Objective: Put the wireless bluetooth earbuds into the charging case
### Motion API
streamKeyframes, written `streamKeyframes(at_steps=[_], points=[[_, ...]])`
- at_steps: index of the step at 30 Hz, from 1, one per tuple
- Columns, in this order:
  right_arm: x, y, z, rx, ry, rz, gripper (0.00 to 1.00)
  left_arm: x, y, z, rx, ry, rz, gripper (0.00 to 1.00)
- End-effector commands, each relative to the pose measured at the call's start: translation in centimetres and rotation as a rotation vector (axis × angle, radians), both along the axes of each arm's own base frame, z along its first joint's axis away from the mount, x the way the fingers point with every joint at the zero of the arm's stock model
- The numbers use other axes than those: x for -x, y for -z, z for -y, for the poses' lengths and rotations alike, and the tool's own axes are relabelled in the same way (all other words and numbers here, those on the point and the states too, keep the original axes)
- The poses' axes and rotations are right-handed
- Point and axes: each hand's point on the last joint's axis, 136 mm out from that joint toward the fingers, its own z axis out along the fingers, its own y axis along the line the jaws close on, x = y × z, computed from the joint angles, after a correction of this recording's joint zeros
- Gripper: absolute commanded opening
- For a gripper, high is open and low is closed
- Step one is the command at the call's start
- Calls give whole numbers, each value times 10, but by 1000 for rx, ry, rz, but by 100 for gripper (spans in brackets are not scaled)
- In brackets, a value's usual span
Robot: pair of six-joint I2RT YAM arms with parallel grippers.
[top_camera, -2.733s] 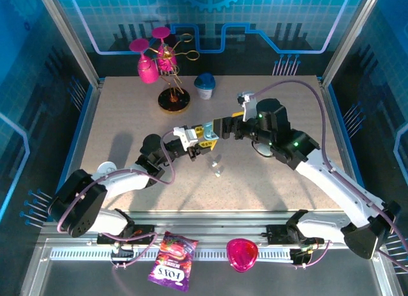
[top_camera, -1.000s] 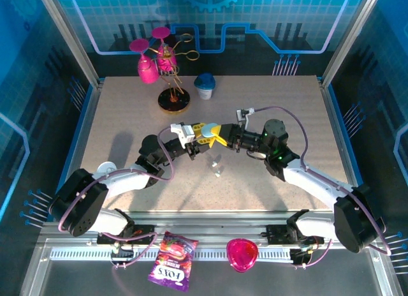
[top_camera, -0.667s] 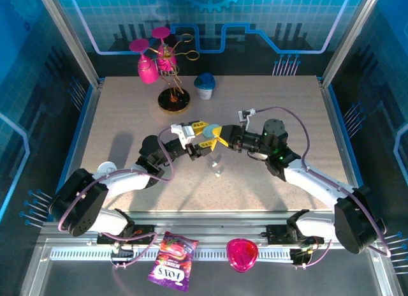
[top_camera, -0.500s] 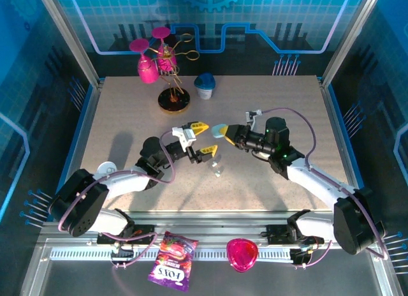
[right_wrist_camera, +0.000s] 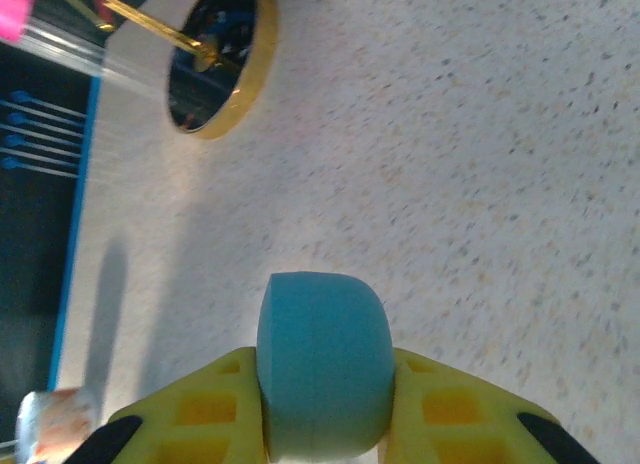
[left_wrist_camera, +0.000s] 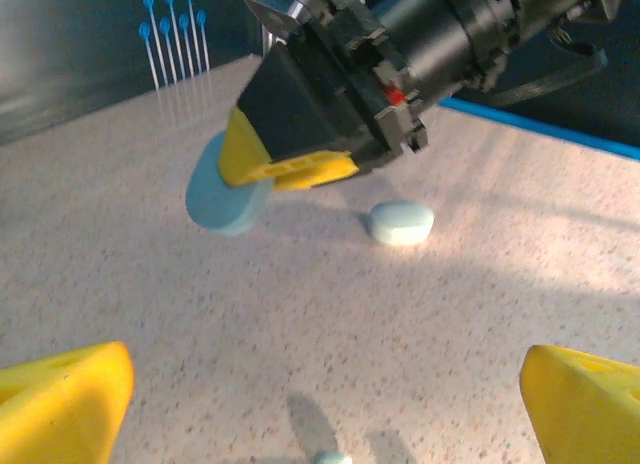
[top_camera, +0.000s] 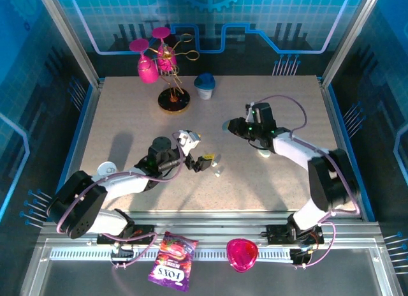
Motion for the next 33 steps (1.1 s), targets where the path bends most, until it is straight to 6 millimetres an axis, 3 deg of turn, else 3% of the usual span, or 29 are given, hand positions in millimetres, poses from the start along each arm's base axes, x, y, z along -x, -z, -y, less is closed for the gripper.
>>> streamKeyframes(at_steps=[1, 7, 13, 19, 26, 33], points=[[-28, 16, 1, 61, -2, 3, 19, -5, -1, -2, -54, -31, -5, 99], [-70, 55, -6, 56, 32, -86, 19, -2, 4, -2, -70, -21, -25, 99], [-90, 78, -10, 63, 36, -134, 21, -1, 2, 1, -73, -5, -15, 99], [-92, 76, 4, 79, 57, -123, 44, -2, -1, 4, -64, 3, -11, 99], [-71, 43, 44, 207, 57, -22, 74, 0, -4, 13, -21, 48, -13, 99], [-4, 31, 109, 478, 96, -13, 92, 1, -6, 24, 12, 109, -3, 99]])
